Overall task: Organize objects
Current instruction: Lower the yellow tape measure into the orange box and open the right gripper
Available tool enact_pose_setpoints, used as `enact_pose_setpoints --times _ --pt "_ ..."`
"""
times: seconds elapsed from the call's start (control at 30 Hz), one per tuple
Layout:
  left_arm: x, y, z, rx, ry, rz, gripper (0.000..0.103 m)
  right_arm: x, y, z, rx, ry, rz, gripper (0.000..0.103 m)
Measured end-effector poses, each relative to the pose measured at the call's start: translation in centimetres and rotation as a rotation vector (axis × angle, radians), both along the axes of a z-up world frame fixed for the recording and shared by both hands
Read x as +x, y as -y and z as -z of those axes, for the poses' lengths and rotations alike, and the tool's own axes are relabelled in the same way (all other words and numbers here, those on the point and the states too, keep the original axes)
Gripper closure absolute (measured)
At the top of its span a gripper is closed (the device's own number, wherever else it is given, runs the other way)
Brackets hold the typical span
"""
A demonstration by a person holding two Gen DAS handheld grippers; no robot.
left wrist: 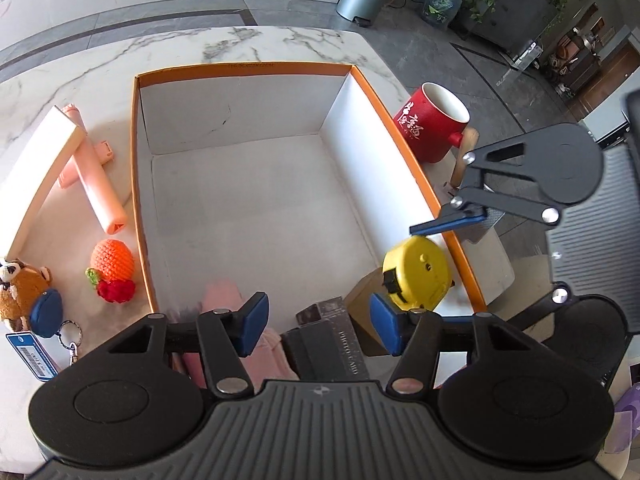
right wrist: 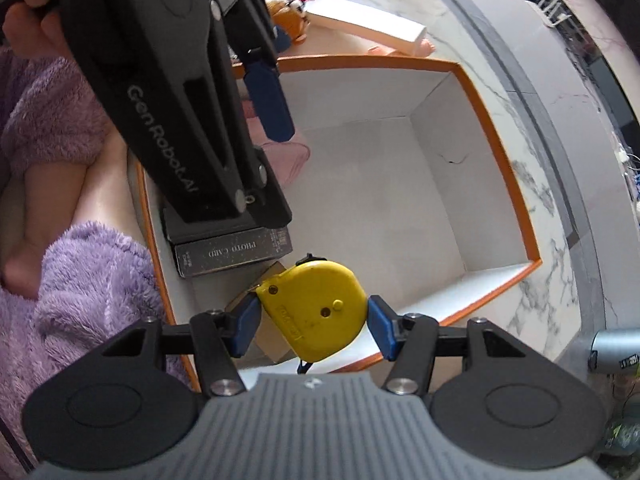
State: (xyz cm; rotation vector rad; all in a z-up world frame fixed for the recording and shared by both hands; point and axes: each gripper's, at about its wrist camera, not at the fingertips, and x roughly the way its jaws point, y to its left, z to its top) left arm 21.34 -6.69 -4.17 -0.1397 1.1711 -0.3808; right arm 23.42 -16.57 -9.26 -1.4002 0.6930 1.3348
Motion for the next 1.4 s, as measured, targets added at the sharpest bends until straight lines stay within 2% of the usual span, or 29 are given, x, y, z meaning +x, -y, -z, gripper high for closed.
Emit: enact_pose_setpoints --times 0.17,0.37,0.6,0.8,0.9,0.97,1.0,1.1,1.3,1.4 --pt "0.4 -1.3 -0.1 -0.01 0.017 -0.011 0.038 0.9 -2.1 2.4 -0.14 -0.046 -0.044 0.043" --pt "1.1 -2.1 0.3 -0.022 0.017 -0.008 0.038 1.1 -3.2 4.6 -0.244 -0.071 -0.095 0.043" --pt "1.6 -2.3 0.7 -0.042 0.013 0.001 0.038 1.5 -3.9 5.1 -0.295 -0.106 -0.106 0.043" --pt "1.8 -2.6 0.7 -0.038 0.023 0.012 0.038 2.8 -4.6 2.4 -0.228 -0.151 -0.055 0.039" --pt "1.9 -2.5 0.7 -0.012 0.035 0.018 0.038 4.2 -5.4 1.5 -0.16 -0.101 0.011 0.055" --pt "2.0 -2.6 0.8 -0.005 0.035 0.021 0.038 4.8 -5.9 2.2 -0.15 -0.045 0.039 0.08" --pt "2.1 -2.5 0.9 -0.006 0.033 0.023 0.038 5.0 -6.2 2.8 -0.164 -0.027 0.039 0.083" --pt "2.0 -2.5 1.0 -0.003 0.032 0.03 0.038 4.9 -6.7 5.0 -0.227 0.006 0.002 0.086" --pt "2.1 -2.5 1.1 -0.006 0.029 0.035 0.038 5.3 -7.3 8.2 -0.355 -0.03 -0.03 0.089" --pt "2.2 -2.6 1.1 -0.007 0.026 0.034 0.038 5.2 -7.4 8.7 -0.395 -0.061 -0.041 0.095"
